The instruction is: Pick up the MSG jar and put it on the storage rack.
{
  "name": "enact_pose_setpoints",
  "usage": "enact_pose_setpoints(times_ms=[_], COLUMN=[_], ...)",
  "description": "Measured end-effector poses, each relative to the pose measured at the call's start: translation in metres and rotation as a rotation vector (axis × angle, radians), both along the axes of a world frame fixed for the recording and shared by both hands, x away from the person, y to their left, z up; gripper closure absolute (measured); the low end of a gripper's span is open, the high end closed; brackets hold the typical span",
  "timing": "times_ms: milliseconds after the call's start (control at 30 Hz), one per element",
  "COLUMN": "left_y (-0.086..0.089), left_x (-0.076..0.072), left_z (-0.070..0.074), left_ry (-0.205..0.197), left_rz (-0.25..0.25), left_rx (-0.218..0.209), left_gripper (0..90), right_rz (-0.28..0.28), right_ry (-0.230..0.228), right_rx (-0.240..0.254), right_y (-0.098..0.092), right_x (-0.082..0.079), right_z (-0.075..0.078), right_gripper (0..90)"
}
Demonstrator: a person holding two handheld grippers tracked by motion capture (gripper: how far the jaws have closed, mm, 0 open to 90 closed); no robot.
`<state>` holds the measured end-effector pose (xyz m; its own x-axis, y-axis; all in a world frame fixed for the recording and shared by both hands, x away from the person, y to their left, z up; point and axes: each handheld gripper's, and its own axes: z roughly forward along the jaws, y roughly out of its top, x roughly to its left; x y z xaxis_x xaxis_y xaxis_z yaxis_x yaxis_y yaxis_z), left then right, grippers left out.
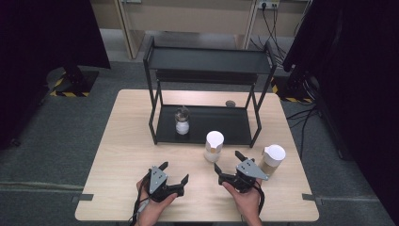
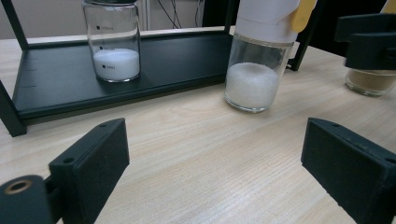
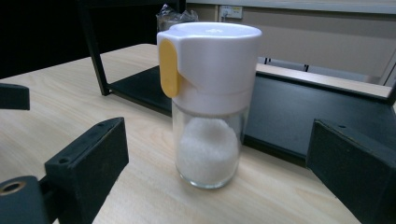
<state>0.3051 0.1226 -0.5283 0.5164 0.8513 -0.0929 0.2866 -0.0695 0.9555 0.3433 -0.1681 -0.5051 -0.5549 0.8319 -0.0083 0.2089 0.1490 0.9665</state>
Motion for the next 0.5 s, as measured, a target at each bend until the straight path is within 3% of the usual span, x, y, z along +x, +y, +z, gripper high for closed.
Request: enact_pose_setpoints(times_ms=[500], left_y=[-0.001], left_x=[-0.001], left_z=[0.000], left_ry=[-0.005], left_rz=[-0.005], left_rx=[0.010], left_gripper=[7.4], right_rz=[-0.005], right_ry=[0.029], right_rx=[-0.015], right_y=[0.023], right_x=[0.037], right_z=[-0.006], right_gripper=[12.6])
